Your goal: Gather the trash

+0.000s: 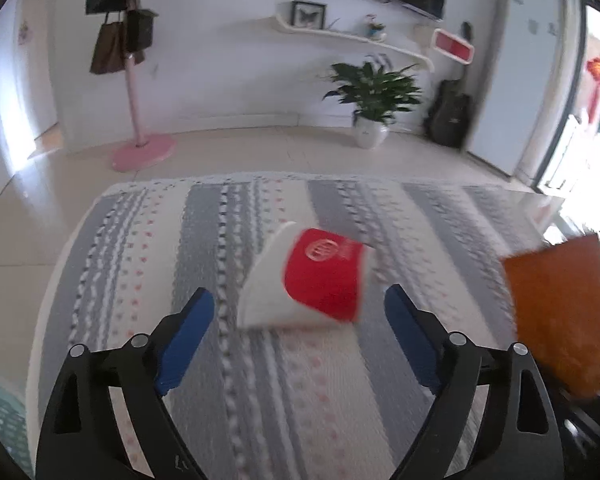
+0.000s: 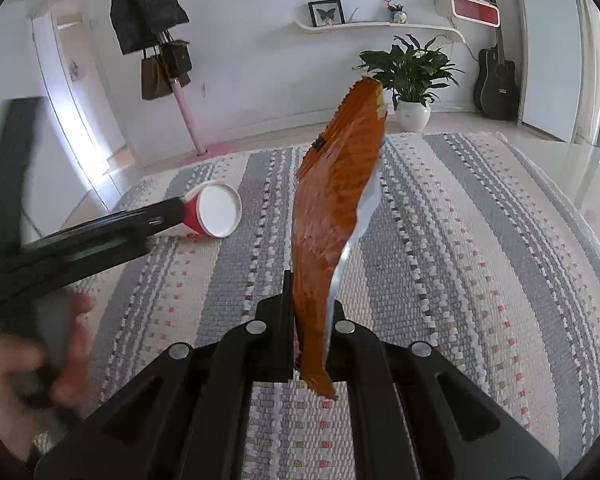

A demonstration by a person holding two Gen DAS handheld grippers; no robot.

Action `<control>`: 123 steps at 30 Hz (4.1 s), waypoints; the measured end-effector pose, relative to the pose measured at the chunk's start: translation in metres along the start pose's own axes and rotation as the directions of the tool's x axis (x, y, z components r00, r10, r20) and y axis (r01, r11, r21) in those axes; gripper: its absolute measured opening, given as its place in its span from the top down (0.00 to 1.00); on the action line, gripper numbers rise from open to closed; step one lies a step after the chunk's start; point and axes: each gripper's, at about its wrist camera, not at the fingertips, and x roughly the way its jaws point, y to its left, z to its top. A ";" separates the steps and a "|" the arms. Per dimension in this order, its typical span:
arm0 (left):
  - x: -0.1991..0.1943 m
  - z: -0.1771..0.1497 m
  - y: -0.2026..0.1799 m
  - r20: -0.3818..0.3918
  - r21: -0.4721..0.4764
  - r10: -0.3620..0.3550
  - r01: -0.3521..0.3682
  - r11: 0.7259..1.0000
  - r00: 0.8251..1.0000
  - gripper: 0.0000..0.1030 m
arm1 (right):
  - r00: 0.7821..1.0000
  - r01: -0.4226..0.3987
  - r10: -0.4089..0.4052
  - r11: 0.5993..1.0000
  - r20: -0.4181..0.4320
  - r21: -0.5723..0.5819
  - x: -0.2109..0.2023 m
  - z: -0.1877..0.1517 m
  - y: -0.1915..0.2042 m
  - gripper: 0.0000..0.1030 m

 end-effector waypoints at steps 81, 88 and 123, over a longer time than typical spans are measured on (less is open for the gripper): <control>-0.468 -0.191 0.204 0.276 -0.441 0.468 -0.322 0.838 0.839 0.17 | 0.956 -0.193 0.269 0.880 0.121 -0.433 -0.218 -0.091 0.315 0.43; -0.464 -0.218 0.165 0.317 -0.415 0.593 -0.453 0.789 0.741 0.15 | 0.945 -0.181 0.278 0.884 0.172 -0.431 -0.240 -0.104 0.288 0.43; -0.459 -0.216 0.160 0.260 -0.371 0.611 -0.507 0.778 0.747 0.07 | 0.952 -0.181 0.260 0.905 0.164 -0.384 -0.258 -0.127 0.278 0.43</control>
